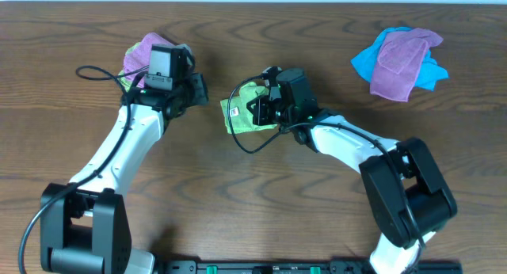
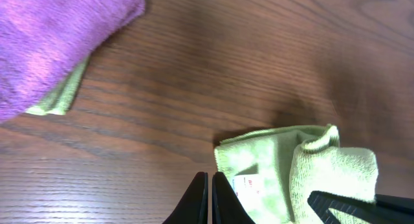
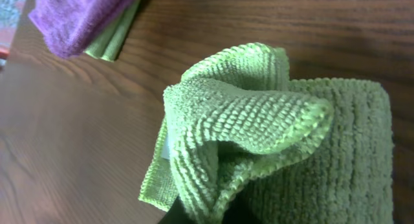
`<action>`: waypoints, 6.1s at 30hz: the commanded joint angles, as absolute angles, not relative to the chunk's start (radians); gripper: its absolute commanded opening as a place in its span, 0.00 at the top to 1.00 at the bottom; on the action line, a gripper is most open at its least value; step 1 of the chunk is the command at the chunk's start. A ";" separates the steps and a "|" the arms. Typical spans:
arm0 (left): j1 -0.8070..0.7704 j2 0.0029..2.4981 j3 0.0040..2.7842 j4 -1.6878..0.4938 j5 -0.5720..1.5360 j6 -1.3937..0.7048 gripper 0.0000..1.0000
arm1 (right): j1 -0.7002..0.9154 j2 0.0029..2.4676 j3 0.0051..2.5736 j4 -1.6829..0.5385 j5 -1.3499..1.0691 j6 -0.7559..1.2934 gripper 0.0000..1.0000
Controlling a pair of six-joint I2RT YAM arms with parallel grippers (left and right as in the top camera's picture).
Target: Fold the cloth
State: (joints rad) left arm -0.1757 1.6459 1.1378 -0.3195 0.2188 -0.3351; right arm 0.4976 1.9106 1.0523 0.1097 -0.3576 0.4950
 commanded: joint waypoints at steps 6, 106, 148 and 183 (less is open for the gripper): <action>-0.155 1.614 1.164 -0.337 0.199 -0.313 0.94 | 0.549 1.917 1.084 0.116 -0.341 0.481 0.51; -0.002 1.473 0.722 -0.135 0.697 -0.648 0.05 | -0.180 0.512 0.634 -0.809 -0.482 0.050 0.01; -0.241 2.000 0.723 0.459 0.648 -0.900 0.53 | -0.180 0.509 0.634 -0.809 -0.482 0.051 0.01; 0.083 1.915 1.372 0.237 0.699 -0.929 0.94 | -0.180 0.509 0.634 -0.809 -0.482 0.051 0.01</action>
